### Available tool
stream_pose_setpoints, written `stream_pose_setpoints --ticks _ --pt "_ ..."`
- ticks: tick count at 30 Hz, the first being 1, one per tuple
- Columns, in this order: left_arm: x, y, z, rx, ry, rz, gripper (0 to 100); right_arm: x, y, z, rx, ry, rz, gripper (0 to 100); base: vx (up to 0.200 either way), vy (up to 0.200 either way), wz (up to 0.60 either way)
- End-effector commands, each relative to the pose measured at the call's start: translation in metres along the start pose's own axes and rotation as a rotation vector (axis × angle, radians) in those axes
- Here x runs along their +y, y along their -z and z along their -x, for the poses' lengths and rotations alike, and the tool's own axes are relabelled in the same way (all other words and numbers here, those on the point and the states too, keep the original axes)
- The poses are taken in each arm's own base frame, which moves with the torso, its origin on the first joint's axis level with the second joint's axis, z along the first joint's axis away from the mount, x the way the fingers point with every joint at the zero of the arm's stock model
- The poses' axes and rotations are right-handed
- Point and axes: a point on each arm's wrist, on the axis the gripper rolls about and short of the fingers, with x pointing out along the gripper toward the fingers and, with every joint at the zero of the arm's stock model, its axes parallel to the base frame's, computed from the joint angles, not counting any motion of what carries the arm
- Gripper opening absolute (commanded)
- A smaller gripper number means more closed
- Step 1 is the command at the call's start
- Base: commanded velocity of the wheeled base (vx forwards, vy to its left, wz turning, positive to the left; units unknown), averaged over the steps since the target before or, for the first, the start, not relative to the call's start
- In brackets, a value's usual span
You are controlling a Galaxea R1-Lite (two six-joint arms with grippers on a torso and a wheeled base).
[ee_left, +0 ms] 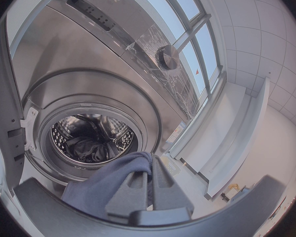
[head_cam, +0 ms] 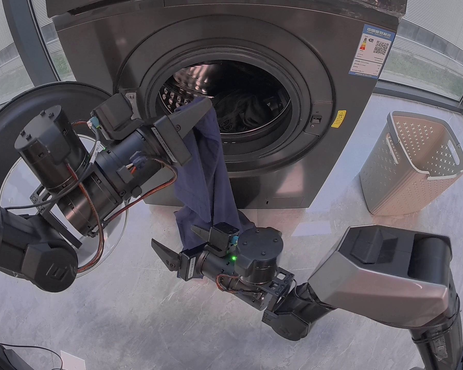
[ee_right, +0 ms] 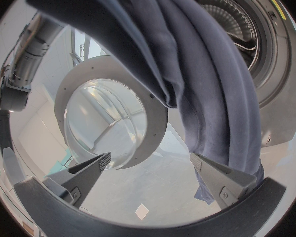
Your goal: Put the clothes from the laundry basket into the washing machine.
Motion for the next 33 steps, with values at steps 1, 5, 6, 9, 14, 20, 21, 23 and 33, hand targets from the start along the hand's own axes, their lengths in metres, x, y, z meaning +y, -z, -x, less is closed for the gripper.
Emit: stream_pose_setpoints --ticks 1,5,6,9,14,20,21,23,33 --pt "0.0 0.002 0.002 0.007 -0.003 0.002 0 -0.035 0.023 -0.02 0.019 0.071 -0.006 100 0.0 0.0 0.0" --pt "0.0 0.0 0.002 0.003 -0.002 0.001 0 -0.052 0.021 -0.028 0.013 0.132 0.0 100 0.0 0.0 0.0" --pt "-0.001 0.0 0.002 0.004 0.0 0.002 0 -0.056 0.019 -0.03 0.01 0.14 0.0 100 0.0 0.0 0.0" --pt "-0.001 0.0 0.003 0.005 -0.001 0.002 0 -0.063 0.015 -0.036 -0.001 0.174 0.003 100 0.0 0.0 0.0" --pt "0.0 0.002 0.005 0.012 -0.005 0.003 0 -0.07 0.013 -0.043 -0.005 0.218 0.004 100 0.0 0.0 0.0" --pt "0.0 0.006 0.009 0.025 -0.008 0.006 0 -0.086 0.008 -0.05 -0.018 0.289 0.009 100 0.0 0.0 0.0" --pt "0.0 0.006 0.009 0.025 -0.008 0.006 0 -0.086 0.008 -0.05 -0.018 0.289 0.009 100 0.0 0.0 0.0" --pt "0.0 0.008 0.011 0.032 -0.011 0.008 0 -0.089 0.005 -0.051 -0.02 0.311 0.011 100 0.0 0.0 0.0" --pt "0.0 0.008 0.016 0.033 -0.013 0.007 0 -0.103 0.002 -0.063 -0.044 0.397 0.012 100 0.0 0.0 0.0"
